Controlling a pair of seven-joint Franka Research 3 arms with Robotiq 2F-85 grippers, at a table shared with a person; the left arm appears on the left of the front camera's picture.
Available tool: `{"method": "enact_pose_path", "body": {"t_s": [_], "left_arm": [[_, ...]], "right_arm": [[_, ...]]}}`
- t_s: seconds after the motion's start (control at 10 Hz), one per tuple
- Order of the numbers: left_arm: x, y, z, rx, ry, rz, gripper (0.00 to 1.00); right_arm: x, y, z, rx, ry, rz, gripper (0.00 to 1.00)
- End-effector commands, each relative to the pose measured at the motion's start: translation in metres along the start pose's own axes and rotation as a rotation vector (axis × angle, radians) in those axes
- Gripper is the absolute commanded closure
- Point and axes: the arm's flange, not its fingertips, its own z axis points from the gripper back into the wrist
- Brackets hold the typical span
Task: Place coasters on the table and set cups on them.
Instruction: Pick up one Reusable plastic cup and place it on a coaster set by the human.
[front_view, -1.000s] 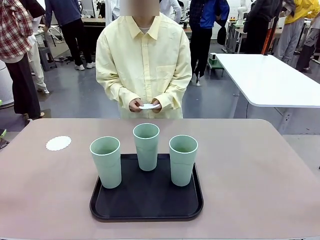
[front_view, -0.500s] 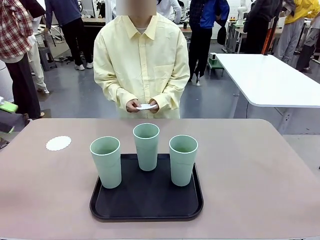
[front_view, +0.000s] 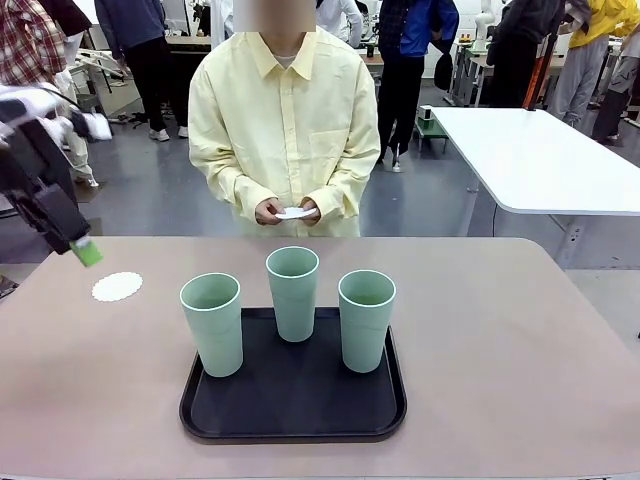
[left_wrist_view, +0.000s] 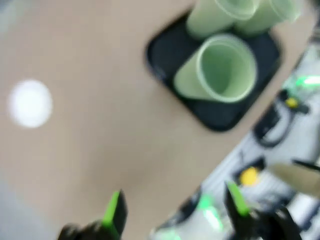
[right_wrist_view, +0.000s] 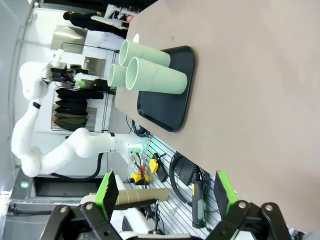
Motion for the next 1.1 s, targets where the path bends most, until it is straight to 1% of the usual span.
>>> {"method": "enact_pose_path", "body": {"t_s": [0.0, 0.1, 0.2, 0.3, 0.4, 0.8, 0.9, 1.0], "left_arm": [[0.01, -0.004, -0.014, 0.137, 0.13, -0.037, 0.0], [0.016, -0.012, -0.019, 0.186, 0.179, -0.059, 0.0], [0.021, -0.019, -0.023, 0.222, 0.195, -0.082, 0.0], [0.027, -0.019, -0.024, 0.227, 0.179, -0.086, 0.0], [0.014, -0.017, -0.025, 0.172, 0.188, -0.084, 0.0], [0.016, -0.016, -0.026, 0.178, 0.188, -0.093, 0.0], [0.014, -0.007, -0.028, 0.134, 0.144, -0.212, 0.0], [0.014, 0.012, -0.027, 0.072, 0.079, -0.463, 0.0]], "right_arm": [[0.001, 0.0, 0.0, 0.02, -0.009, 0.008, 0.0], [0.001, 0.0, 0.0, 0.02, -0.009, 0.008, 0.0], [0.001, 0.0, 0.0, 0.02, -0.009, 0.008, 0.0], [0.001, 0.0, 0.0, 0.02, -0.009, 0.008, 0.0], [0.001, 0.0, 0.0, 0.02, -0.009, 0.008, 0.0], [0.001, 0.0, 0.0, 0.02, -0.009, 0.008, 0.0], [0.001, 0.0, 0.0, 0.02, -0.009, 0.008, 0.0], [0.001, 0.0, 0.0, 0.02, -0.009, 0.008, 0.0]]}}
